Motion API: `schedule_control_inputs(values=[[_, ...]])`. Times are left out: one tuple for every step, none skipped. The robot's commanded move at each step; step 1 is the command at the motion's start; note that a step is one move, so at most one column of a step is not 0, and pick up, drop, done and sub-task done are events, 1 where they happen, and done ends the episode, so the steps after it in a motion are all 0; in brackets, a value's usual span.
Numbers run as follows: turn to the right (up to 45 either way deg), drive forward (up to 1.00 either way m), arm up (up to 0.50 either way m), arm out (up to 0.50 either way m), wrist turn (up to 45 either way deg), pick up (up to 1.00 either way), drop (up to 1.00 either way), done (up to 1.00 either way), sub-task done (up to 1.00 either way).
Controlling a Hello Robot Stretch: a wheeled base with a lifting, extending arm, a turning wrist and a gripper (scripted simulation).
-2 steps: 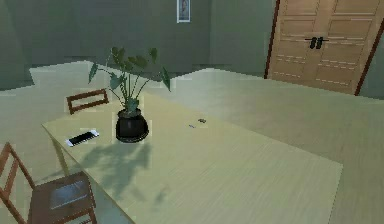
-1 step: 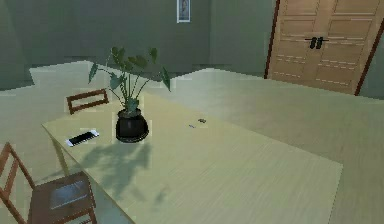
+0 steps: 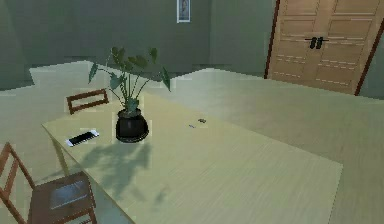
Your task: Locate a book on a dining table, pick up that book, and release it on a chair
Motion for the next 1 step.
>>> schedule_control_inputs(values=[[0.0, 0.00, 0.00, 0.00, 0.0, 0.00, 1.00, 0.00, 0.00]])
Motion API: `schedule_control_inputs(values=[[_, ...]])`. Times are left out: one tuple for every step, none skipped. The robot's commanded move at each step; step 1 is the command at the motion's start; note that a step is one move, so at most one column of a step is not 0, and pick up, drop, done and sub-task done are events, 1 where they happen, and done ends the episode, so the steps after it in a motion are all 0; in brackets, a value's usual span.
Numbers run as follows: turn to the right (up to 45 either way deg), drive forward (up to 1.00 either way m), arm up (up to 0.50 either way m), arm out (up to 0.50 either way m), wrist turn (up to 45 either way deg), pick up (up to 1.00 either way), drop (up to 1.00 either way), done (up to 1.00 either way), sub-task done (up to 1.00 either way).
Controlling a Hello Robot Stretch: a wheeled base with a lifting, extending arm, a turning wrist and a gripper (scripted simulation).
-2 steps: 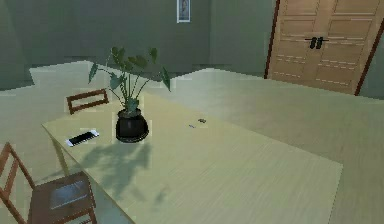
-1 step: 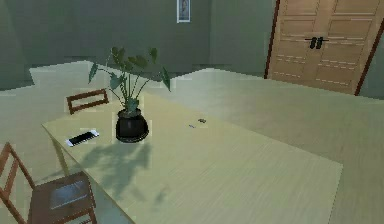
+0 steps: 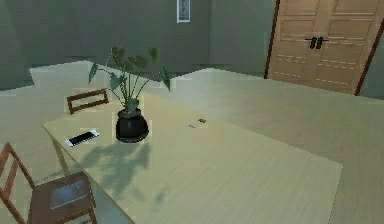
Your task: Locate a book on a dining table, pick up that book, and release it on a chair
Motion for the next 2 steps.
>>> schedule_control_inputs(values=[[0.0, 0.00, 0.00, -0.10, 0.0, 0.00, 0.00, 0.00, 0.00], [0.0, 0.00, 0.00, 0.00, 0.0, 0.00, 0.00, 1.00, 0.00]])
